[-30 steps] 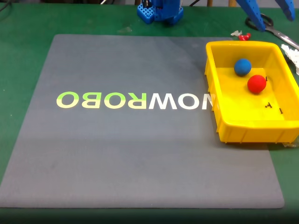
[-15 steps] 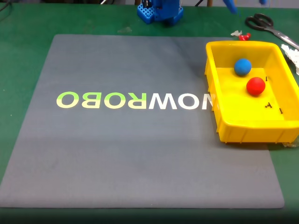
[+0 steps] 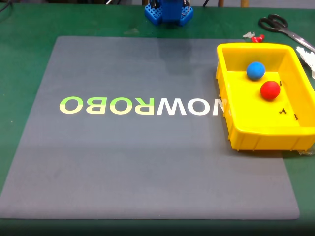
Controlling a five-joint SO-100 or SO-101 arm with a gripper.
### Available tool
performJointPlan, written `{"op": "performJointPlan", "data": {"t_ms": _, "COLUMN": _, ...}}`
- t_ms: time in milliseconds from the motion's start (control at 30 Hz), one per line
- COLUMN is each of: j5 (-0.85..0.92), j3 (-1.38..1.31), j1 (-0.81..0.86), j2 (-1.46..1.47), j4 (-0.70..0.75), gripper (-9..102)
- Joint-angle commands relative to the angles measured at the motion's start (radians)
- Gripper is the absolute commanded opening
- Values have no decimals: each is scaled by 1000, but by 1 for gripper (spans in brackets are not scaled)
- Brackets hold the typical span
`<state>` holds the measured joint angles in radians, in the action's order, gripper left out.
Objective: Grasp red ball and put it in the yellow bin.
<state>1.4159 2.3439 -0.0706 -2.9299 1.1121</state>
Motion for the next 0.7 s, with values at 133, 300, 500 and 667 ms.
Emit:
{"op": "performJointPlan", "data": {"t_ms": 133, "j5": 9, "j3": 225, "j1": 58, "j2": -255, "j4": 9, "gripper": 0}}
{"op": "performJointPlan", "data": {"t_ms": 300, "j5": 11, "j3": 426, "j1": 78, "j2": -376, "j4": 21, "gripper": 0}}
{"op": "performJointPlan", "data": {"t_ms": 500, "j5": 0, "j3": 606, "j1": 95, "j2": -396, "j4": 31, "gripper": 0}}
{"op": "performJointPlan", "data": {"t_ms": 667, "j5": 8, "j3": 721, "j1": 94, "j2": -396, "j4": 34, "gripper": 0}}
